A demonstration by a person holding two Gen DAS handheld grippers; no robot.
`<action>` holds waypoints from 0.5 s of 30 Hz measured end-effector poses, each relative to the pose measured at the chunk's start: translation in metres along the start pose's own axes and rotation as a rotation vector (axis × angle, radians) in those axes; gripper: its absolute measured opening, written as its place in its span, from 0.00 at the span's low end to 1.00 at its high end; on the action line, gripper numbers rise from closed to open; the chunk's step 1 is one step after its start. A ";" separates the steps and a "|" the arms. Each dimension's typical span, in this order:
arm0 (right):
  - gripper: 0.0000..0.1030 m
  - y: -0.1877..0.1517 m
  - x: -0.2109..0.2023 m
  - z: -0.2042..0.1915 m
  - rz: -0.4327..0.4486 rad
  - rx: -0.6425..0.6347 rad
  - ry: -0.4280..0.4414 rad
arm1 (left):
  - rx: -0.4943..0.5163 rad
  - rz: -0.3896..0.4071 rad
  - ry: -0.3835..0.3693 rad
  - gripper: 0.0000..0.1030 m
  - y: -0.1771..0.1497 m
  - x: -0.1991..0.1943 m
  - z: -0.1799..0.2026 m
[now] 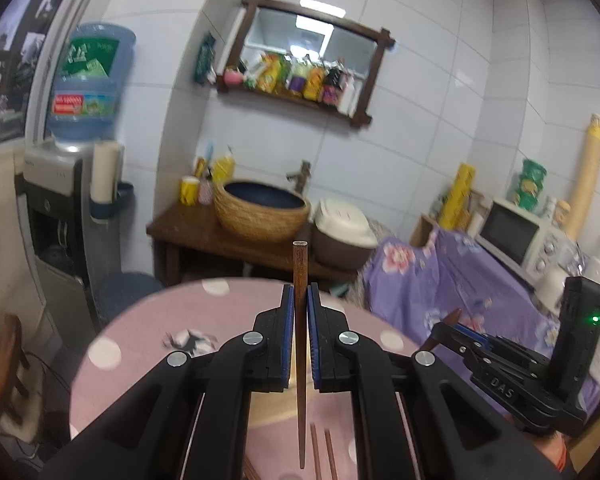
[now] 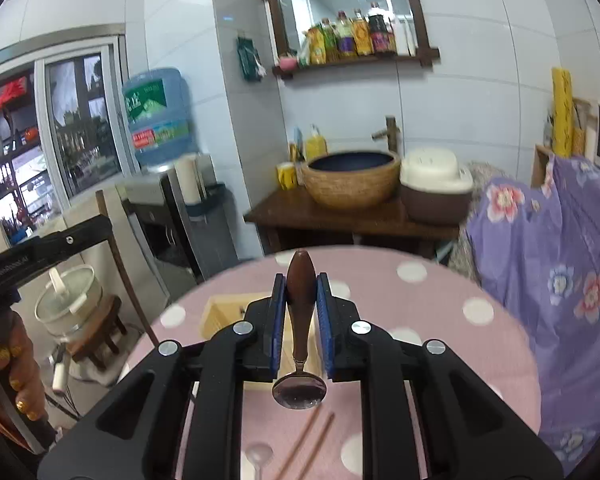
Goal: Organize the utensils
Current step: 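Lower the chopstick and spoon into the holder and open both tools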
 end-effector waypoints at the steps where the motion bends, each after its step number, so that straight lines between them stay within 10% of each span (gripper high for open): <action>1: 0.16 0.011 0.002 -0.005 0.012 -0.006 0.000 | -0.001 0.017 0.013 0.08 0.010 0.001 -0.001; 6: 0.16 0.044 0.035 -0.020 0.046 -0.020 -0.017 | -0.017 0.091 0.089 0.08 0.037 0.020 -0.007; 15: 0.16 0.004 0.102 -0.008 0.006 -0.017 -0.050 | -0.028 0.200 0.162 0.08 0.008 0.046 -0.021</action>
Point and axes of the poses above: each gripper's, at about its wrist camera, not at the fingertips, and x roughly the way its jaws point, z to its right, y to its top, the point moved 4 cm from there along x, roughly the way its jaws point, and after that the axes turned 9 degrees about y, right-handed, at the moved point
